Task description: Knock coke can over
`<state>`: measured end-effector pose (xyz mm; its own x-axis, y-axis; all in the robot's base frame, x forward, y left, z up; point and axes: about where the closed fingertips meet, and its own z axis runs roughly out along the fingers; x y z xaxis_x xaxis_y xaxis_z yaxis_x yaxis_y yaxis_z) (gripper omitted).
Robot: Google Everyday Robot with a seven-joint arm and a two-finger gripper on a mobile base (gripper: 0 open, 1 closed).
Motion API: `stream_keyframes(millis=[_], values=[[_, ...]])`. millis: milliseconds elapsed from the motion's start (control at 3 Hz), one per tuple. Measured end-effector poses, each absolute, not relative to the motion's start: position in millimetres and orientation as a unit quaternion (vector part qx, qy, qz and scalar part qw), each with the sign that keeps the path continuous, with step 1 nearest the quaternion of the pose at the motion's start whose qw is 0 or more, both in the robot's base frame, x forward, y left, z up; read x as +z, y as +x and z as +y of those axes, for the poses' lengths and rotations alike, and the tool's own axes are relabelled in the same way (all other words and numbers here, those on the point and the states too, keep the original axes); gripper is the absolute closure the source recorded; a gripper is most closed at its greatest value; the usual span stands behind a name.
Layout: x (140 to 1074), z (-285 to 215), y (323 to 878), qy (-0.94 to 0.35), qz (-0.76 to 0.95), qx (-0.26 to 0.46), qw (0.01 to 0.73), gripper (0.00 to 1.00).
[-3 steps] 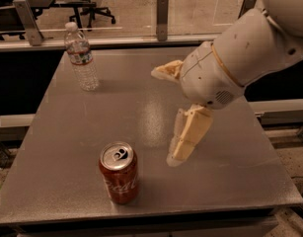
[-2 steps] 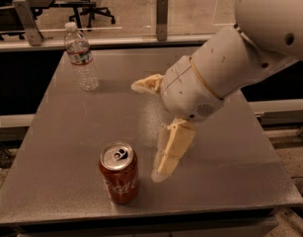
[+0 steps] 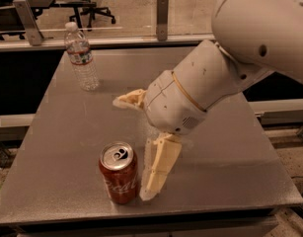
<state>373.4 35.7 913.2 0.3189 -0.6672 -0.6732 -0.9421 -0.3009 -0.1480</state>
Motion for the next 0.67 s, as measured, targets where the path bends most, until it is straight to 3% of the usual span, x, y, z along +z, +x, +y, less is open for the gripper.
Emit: stream_keyframes(millis=[667], values=[[903.0, 49.8, 355.1, -0.777, 0.504, 0.28, 0.253, 0.0]])
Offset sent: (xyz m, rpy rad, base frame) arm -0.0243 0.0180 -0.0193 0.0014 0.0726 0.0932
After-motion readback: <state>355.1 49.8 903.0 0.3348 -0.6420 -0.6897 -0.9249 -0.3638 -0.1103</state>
